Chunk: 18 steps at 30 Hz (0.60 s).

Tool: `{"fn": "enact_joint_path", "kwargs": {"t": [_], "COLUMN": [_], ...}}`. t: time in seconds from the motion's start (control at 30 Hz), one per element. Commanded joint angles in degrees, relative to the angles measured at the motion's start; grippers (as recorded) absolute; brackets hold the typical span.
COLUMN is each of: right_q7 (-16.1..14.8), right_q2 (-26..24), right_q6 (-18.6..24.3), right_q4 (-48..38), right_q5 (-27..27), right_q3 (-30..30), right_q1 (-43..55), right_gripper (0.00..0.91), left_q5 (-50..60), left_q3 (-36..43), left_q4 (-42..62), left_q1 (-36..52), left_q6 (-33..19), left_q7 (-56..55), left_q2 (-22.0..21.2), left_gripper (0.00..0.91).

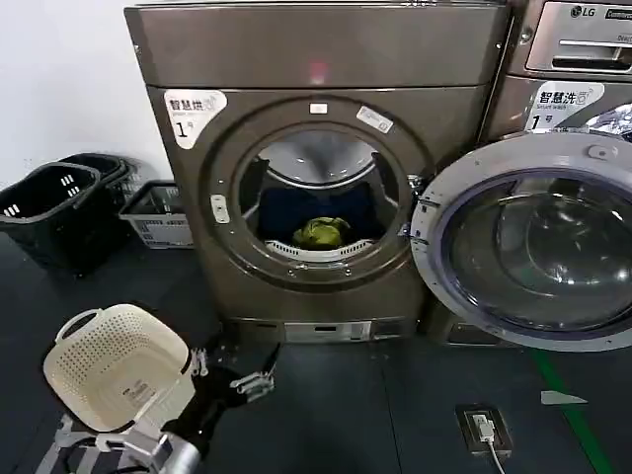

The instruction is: Grasp the clothes from the dryer.

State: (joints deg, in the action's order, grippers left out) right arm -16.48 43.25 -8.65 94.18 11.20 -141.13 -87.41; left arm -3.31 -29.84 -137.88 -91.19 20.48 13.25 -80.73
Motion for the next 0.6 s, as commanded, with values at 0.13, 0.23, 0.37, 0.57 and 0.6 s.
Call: {"fn": "enact_joint_path", "kwargs": {"t": [0.13, 0.23, 0.37, 0.57, 0.6], "right_q7": [-0.36, -0.40, -0.80, -0.92, -0.92], "right_q2": [0.05, -0.30, -0.59, 0.15, 0.20], "right_q6": [0.26, 0.27, 0.23, 0.57, 0.57], "right_q4": [-0.44, -0.60, -0.63, -0.23, -0.11], "right_q5": [-0.90, -1.08, -1.01, -1.64, -1.63], "right_q3": [-0.39, -0.30, 0.08, 1.62, 1.89], "right_q1": [-0.22, -0.12, -0.16, 0.85, 1.05], "right_gripper": [0.907, 0.907, 0.907, 0.907, 0.907], "left_q5": [0.90, 0.92, 1.04, 1.64, 1.52], "left_q3": [0.93, 0.99, 1.22, 1.16, 1.29], "left_q4": [-0.71, -1.01, -0.89, -0.91, -0.94], "left_q1": [-0.29, -0.55, -0.33, -0.28, -0.29], "left_q6": [0.32, 0.46, 0.31, 0.85, 0.92], "left_q7": [-0.79, -0.97, -2.57, -2.89, -2.89], "left_q2": [0.37, 0.23, 0.12, -0.01, -0.12], "left_gripper": [0.907, 0.907, 0.907, 0.907, 0.907]}}
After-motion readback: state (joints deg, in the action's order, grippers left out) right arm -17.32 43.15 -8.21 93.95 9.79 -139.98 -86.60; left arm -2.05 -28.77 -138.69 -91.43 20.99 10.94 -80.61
